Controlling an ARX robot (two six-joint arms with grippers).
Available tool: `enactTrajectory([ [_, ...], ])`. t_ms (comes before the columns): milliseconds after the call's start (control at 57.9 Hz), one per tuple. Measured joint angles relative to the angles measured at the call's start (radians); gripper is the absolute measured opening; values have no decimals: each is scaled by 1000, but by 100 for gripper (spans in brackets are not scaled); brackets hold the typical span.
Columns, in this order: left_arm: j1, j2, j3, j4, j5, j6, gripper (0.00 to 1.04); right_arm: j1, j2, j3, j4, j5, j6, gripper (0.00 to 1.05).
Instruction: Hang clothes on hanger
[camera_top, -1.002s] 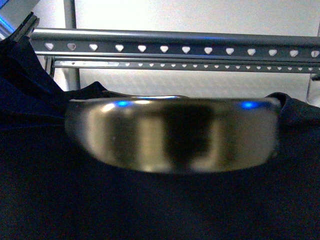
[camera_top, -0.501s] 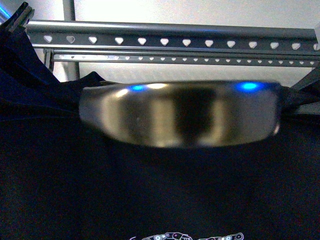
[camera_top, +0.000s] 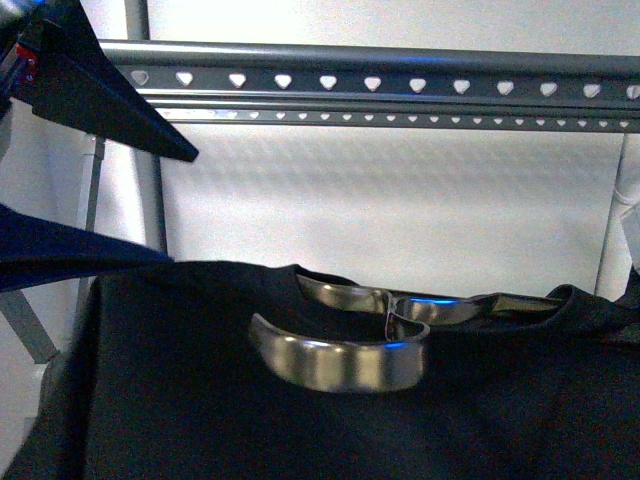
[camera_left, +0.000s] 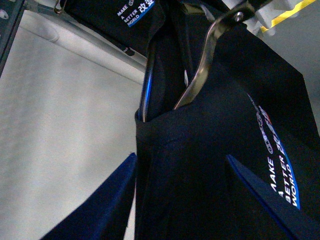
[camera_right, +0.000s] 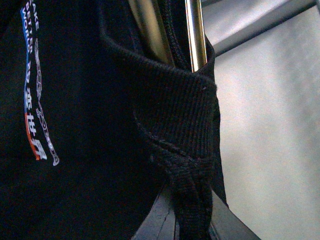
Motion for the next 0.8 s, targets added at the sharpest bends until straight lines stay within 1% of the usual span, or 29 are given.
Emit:
enactTrajectory([
  [17, 0, -16, -39, 101, -40, -71, 73, -3, 4, -1, 5, 0, 7, 3],
  [35, 0, -25, -61, 161, -72, -114, 75, -8, 11, -2, 14, 0, 18, 3],
  [52, 0, -38, -105, 272, -118, -242, 79, -11, 15, -2, 20, 0, 23, 3],
  [69, 1, -43, -124, 327, -137, -296, 80, -15, 19, -2, 27, 0, 30, 3],
  [86, 3, -49, -160, 435, -166, -380, 84, -22, 26, -4, 43, 0, 41, 3],
  [104, 5, -50, -174, 483, -198, -468, 86, -26, 30, -5, 50, 0, 53, 3],
  [121, 9, -50, -193, 575, -234, -590, 89, -33, 36, -7, 66, 0, 70, 3],
  [138, 12, -49, -199, 616, -243, -620, 91, -37, 37, -8, 72, -1, 79, 3],
  [156, 20, -43, -202, 689, -288, -744, 95, -45, 40, -12, 86, -2, 97, 3],
  [173, 24, -39, -202, 721, -310, -808, 96, -50, 40, -14, 94, -2, 101, 3],
  [190, 35, -34, -195, 774, -362, -926, 99, -59, 40, -19, 111, -3, 125, 3],
  [225, 53, -25, -172, 808, -430, -1098, 100, -72, 40, -24, 140, -6, 151, 3],
  [242, 74, -18, -143, 809, -527, -1285, 98, -85, 40, -28, 164, -11, 191, 3],
  [277, 104, -14, -105, 782, -633, -1453, 98, -101, 35, -36, 200, -14, 241, 3],
  [294, 126, -14, -88, 769, -690, -1595, 98, -113, 27, -44, 224, -16, 282, 3],
  [346, 146, -17, -80, 780, -746, -1727, 98, -132, 7, -53, 239, -24, 350, 3],
  [398, 160, -43, -85, 811, -743, -1856, 98, -158, -34, -55, 234, -28, 488, 3],
  [415, 152, -55, -84, 789, -758, -1849, 95, -162, -45, -53, 229, -24, 536, 3],
  [432, 134, -85, -88, 724, -797, -1820, 90, -169, -56, -43, 209, -10, 600, 3],
  [467, 118, -126, -113, 666, -825, -1776, 84, -172, -65, -23, 185, 1, 674, 3],
  [501, 87, -182, -172, 644, -862, -1720, 77, -177, -67, 1, 174, 0, 777, 3],
  [536, 68, -221, -220, 654, -872, -1678, 72, -182, -66, 25, 144, -3, 840, 3],
  [553, 60, -245, -253, 666, -874, -1651, 68, -187, -66, 42, 118, -5, 906, 3],
  [570, 56, -256, -269, 674, -874, -1640, 67, -189, -66, 50, 107, -5, 918, 3],
  [622, 42, -310, -362, 721, -872, -1601, 56, -196, -58, 107, 46, -3, 1085, 3],
  [657, 40, -330, -408, 743, -872, -1586, 51, -196, -49, 138, 28, 0, 1146, 3],
  [709, 41, -357, -482, 775, -877, -1572, 42, -198, -26, 200, 17, 17, 1295, 3],
  [760, 42, -384, -563, 806, -880, -1563, 31, -197, -5, 246, 17, 29, 1388, 3],
  [795, 43, -408, -622, 829, -882, -1558, 22, -191, 17, 285, 19, 39, 1483, 3],
])
